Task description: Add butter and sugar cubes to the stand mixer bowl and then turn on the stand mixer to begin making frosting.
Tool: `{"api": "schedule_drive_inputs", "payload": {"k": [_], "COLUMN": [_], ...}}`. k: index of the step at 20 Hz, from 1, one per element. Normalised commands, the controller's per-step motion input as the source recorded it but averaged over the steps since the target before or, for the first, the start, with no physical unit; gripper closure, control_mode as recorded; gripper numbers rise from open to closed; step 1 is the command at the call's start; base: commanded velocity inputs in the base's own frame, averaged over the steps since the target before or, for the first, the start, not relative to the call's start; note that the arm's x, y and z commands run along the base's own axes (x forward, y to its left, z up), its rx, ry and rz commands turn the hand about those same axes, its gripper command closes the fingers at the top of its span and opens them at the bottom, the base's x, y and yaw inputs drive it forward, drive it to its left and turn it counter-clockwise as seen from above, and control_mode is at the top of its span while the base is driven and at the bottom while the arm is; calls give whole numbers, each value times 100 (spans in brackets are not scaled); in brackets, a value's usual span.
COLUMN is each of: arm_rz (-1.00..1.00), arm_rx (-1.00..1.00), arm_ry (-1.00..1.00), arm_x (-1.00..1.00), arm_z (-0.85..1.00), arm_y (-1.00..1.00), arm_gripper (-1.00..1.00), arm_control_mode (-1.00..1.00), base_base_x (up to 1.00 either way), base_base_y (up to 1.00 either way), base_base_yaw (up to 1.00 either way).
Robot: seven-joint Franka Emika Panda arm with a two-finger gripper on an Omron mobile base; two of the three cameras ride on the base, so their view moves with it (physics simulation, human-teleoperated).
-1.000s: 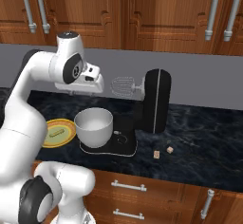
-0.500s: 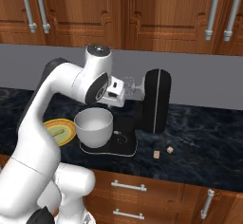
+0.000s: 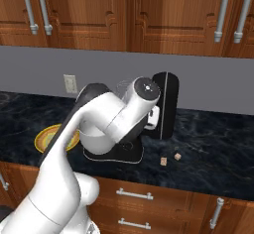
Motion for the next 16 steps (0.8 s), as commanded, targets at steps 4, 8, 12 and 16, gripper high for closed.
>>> {"api": "schedule_drive_inputs", "payload": {"k": [4, 8, 12, 16], "arm_rz": [22, 25, 30, 32], "arm_rx": [6, 1, 0, 0], "arm_ry": [-31, -23, -12, -11], "arm_x": [-27, -16, -5, 0], "arm_z": [-22, -21, -28, -38], "arm_y": [-69, -59, -45, -40], "arm_gripper": [-100, -100, -100, -100], "arm_control_mode": [-100, -100, -100, -100], "base_base_x": [0, 0, 0, 0], "base_base_y": [0, 0, 0, 0], "base_base_yaw": [0, 0, 0, 0]}}
